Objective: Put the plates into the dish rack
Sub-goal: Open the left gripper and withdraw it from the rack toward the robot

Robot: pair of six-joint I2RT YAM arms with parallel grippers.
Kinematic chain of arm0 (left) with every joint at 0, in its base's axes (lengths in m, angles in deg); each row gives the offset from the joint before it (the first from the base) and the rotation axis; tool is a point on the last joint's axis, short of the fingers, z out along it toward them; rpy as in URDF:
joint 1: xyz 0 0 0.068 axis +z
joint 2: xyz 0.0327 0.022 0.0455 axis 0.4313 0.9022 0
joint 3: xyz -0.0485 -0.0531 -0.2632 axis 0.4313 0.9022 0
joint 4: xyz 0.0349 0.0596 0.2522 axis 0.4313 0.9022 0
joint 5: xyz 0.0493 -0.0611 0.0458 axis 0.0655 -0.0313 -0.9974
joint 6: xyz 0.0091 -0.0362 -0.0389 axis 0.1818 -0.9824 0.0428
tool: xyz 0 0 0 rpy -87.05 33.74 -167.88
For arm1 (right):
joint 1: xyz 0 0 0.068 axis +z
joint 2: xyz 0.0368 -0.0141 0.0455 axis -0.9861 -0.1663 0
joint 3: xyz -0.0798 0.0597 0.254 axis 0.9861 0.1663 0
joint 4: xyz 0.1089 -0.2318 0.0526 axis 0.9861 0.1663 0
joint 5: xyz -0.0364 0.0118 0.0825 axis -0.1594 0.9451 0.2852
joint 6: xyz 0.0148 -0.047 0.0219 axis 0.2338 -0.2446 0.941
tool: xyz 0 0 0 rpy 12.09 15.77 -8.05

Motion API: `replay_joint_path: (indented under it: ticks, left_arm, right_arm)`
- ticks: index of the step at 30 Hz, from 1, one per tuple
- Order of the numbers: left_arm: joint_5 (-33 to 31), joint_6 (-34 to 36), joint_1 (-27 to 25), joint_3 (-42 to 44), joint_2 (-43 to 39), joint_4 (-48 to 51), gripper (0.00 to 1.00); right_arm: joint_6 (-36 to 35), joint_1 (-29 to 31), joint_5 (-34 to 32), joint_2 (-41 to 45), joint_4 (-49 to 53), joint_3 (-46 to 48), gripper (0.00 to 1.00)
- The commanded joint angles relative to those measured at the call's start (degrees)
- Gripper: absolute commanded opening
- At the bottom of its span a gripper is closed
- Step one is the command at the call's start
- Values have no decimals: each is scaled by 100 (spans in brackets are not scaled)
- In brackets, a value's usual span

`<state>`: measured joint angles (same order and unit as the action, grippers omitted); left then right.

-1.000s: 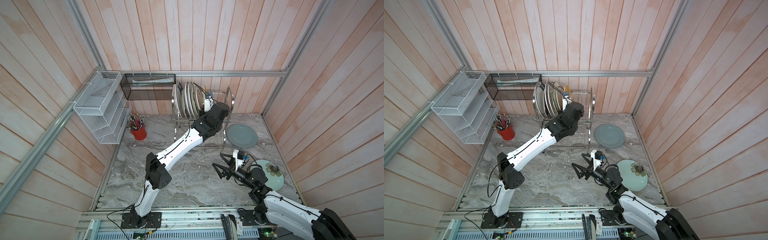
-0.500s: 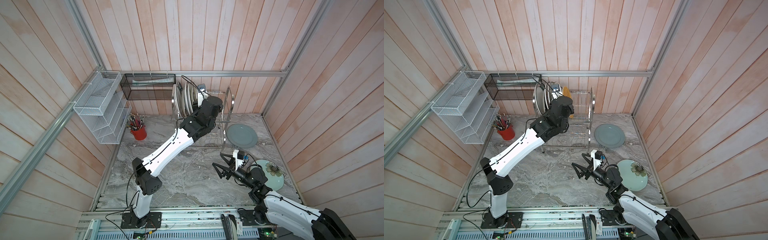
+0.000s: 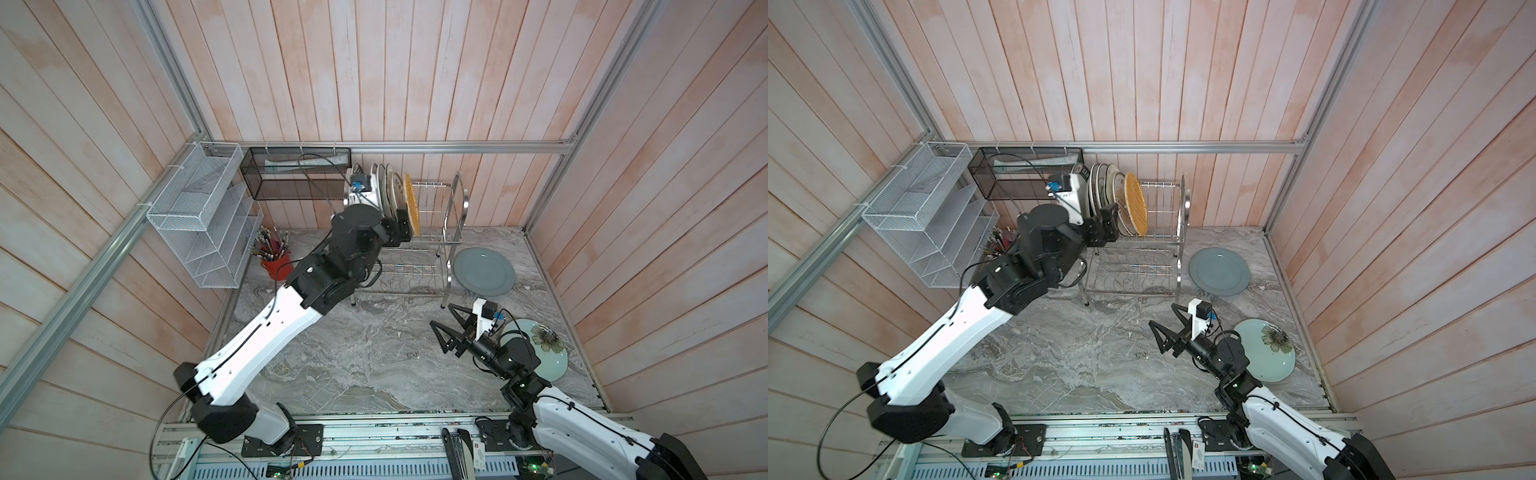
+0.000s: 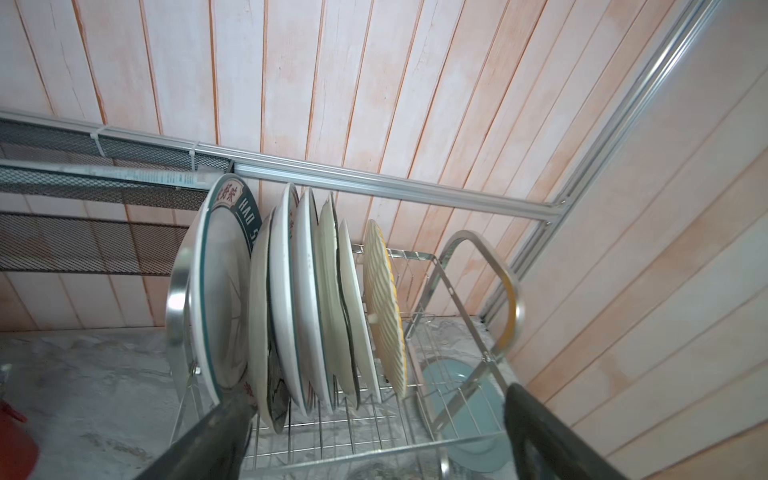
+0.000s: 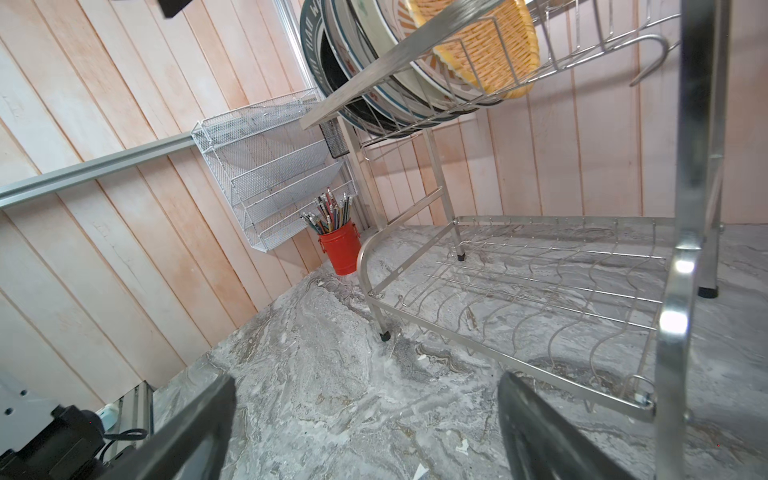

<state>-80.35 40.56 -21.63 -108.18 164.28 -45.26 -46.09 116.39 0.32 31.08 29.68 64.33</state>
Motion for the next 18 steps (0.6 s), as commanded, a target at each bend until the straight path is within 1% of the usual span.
replay_joint_path:
  ticks: [1, 5, 7, 8, 12, 13, 15, 17, 18]
  left_arm:
    - [1036, 136, 138, 850, -878, -416, 100]
    - [1672, 135, 249, 2036, -1978, -457, 100]
    - [1773, 64, 264, 2584, -2428, -400, 100]
    - [1783, 3, 262, 2868, -2647, -338, 100]
    - [1809, -142, 271, 3952, -3319, -119, 100]
    - [1817, -173, 277, 4238, -3468, -104, 100]
    - [1929, -228, 286, 4728, -3689, -145, 100]
    - [2171, -178, 297, 5139, -3807, -228, 100]
    - [2242, -133, 295, 5272, -3819, -233, 100]
  right_arm:
    - [36, -6, -572, 288, 727, -386, 98]
    - [135, -213, -1220, 357, 2260, -964, 98]
    - [343, -450, -1392, 323, 2849, -1198, 98]
    - [466, -615, -1373, 341, 3023, -1252, 98]
    - [1038, -1347, -1488, 398, 3288, -1208, 98]
    - [1163, -1576, -1429, 323, 3235, -1186, 98]
    - [1296, -2023, -1042, -16, 2984, -1187, 97]
    - [1374, -2421, -684, -631, 2724, -1313, 88]
    - [1401, -2524, -603, -893, 2635, -1385, 85]
